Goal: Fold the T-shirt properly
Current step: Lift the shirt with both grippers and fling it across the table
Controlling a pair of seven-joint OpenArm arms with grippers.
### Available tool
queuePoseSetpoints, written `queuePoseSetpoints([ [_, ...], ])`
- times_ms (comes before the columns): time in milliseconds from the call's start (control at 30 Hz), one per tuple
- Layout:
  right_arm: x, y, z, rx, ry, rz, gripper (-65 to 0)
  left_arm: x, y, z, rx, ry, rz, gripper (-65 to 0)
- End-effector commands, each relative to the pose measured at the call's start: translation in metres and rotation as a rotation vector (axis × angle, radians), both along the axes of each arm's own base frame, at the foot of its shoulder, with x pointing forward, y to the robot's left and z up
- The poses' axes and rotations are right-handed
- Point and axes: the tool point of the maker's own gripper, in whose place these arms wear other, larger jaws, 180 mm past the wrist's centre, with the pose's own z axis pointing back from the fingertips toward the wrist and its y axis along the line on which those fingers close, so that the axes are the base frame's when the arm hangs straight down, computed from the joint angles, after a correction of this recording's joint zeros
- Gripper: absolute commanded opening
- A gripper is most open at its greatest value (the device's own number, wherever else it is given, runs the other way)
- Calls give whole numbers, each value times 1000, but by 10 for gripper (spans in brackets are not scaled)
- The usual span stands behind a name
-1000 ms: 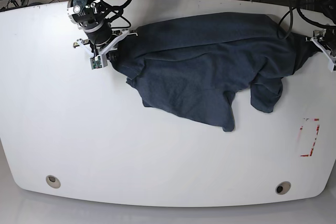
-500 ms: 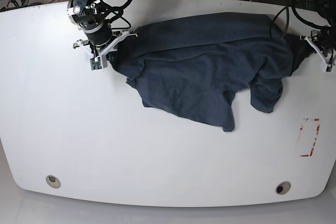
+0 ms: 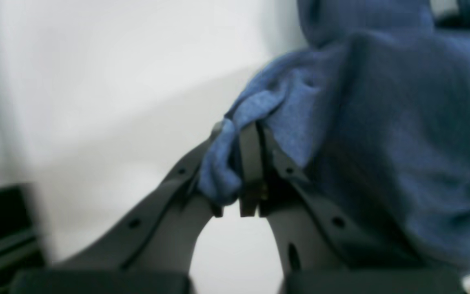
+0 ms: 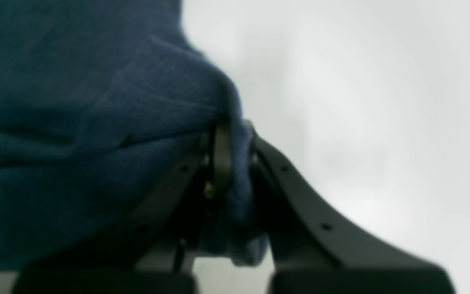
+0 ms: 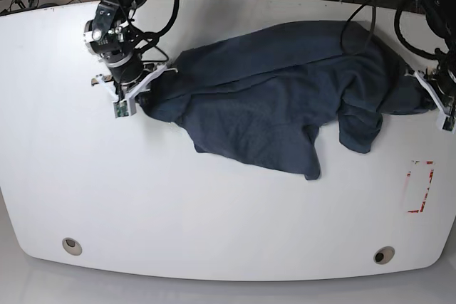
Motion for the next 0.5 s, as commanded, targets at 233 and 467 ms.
queuePoseSetpoints([
  [233, 59, -55, 50, -112, -125, -40, -650, 62, -12, 83, 30, -205, -1, -650],
  [467, 86, -84, 83, -186, -186, -49, -650, 91, -34, 112, 6, -295, -49, -650],
])
